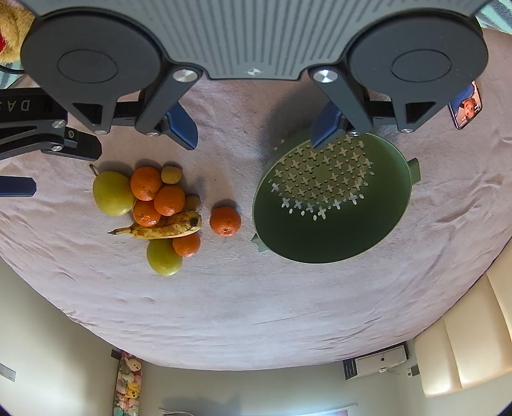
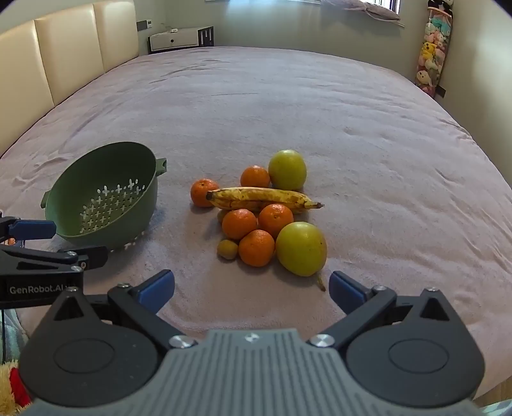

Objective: Organize fruits

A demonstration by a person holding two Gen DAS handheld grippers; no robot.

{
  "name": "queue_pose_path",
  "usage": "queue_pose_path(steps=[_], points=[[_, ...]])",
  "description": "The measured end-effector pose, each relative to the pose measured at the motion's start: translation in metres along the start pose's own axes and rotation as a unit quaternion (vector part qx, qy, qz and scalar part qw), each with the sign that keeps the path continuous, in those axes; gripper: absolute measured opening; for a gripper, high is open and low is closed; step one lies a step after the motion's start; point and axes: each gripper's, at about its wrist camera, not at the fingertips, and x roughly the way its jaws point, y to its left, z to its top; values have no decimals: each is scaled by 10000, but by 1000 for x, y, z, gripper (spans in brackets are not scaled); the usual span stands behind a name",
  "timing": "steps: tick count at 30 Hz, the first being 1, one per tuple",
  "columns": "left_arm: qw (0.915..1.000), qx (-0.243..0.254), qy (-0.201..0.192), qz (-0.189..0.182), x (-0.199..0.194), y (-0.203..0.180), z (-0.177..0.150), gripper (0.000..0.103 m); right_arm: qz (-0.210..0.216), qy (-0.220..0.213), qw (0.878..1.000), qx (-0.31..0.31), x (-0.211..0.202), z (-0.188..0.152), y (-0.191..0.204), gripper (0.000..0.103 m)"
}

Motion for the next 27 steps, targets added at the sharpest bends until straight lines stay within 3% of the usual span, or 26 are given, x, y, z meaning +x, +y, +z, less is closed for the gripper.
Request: queue_pose_path(steps=[27], points=[[9999,-23,91,55,6,0,-1,94,9,167,9997,154,8,-1,-3,99]])
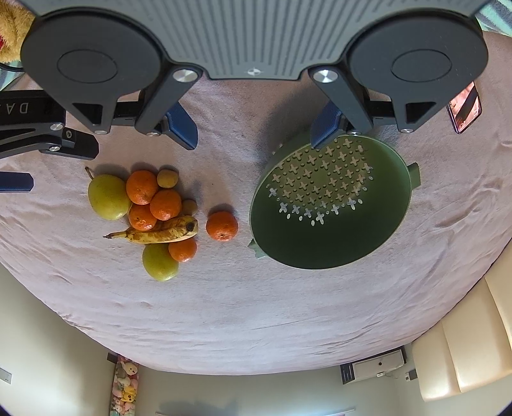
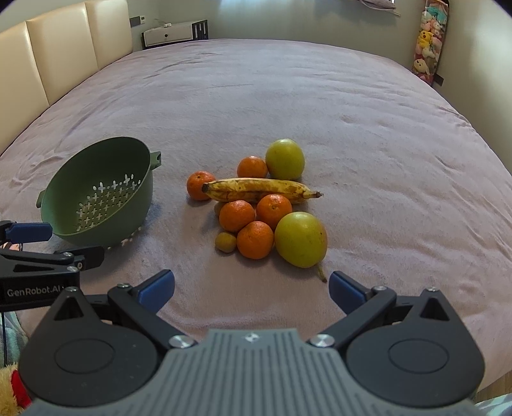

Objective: Organize fruits

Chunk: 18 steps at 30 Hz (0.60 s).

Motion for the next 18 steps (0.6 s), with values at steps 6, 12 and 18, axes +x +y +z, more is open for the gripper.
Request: queue_pose_path(steps=[6,12,18], points=[[10000,5,4,-2,0,0,0,94,4,2,10000,6,0,0,0,99],[10000,4,7,1,0,0,0,94,-5,40,10000,27,2,0,-1,99],[10000,11,5,0,0,0,-1,94,-3,63,10000,73,3,0,-3,99]])
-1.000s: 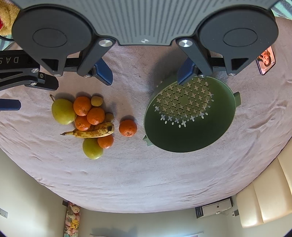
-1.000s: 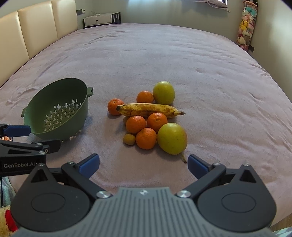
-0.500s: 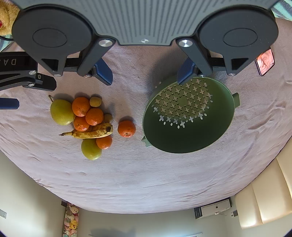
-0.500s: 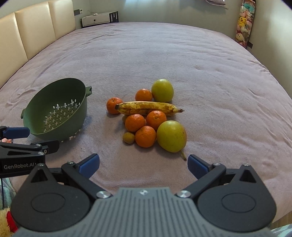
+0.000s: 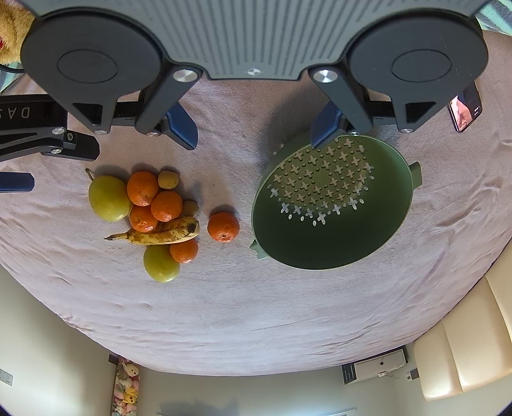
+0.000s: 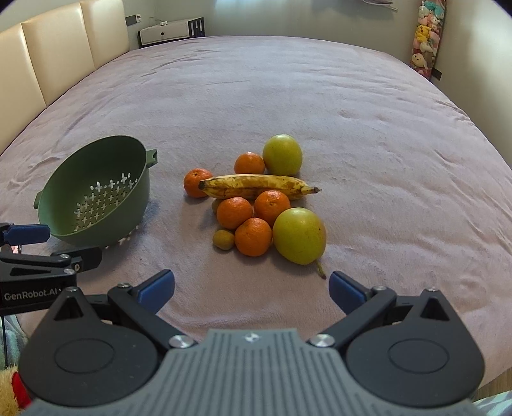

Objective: Organize fruits

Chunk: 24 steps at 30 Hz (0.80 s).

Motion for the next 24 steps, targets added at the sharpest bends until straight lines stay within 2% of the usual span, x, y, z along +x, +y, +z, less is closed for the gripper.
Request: queue_pose_path(steps=[24], points=[[10000,7,3,2,0,-1,0,94,-5,62,10000,49,2,0,-1,99]])
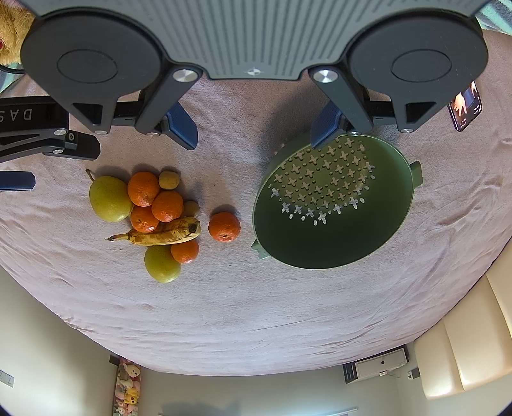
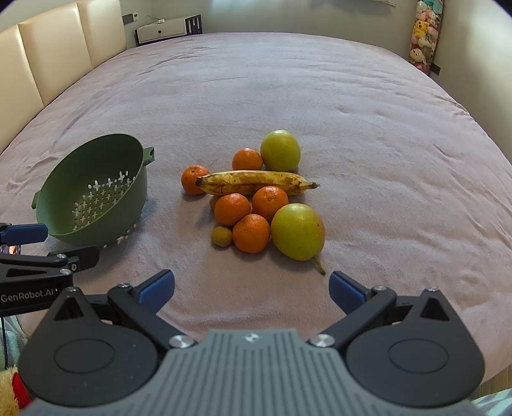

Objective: Organize fruits

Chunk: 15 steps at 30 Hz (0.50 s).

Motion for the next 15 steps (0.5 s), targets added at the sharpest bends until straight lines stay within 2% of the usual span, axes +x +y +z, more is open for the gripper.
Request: queue_pose_path(steps=[15], points=[[10000,44,19,-54,1,-4,-1,94,-6,26,10000,9,2,-1,-1,99]])
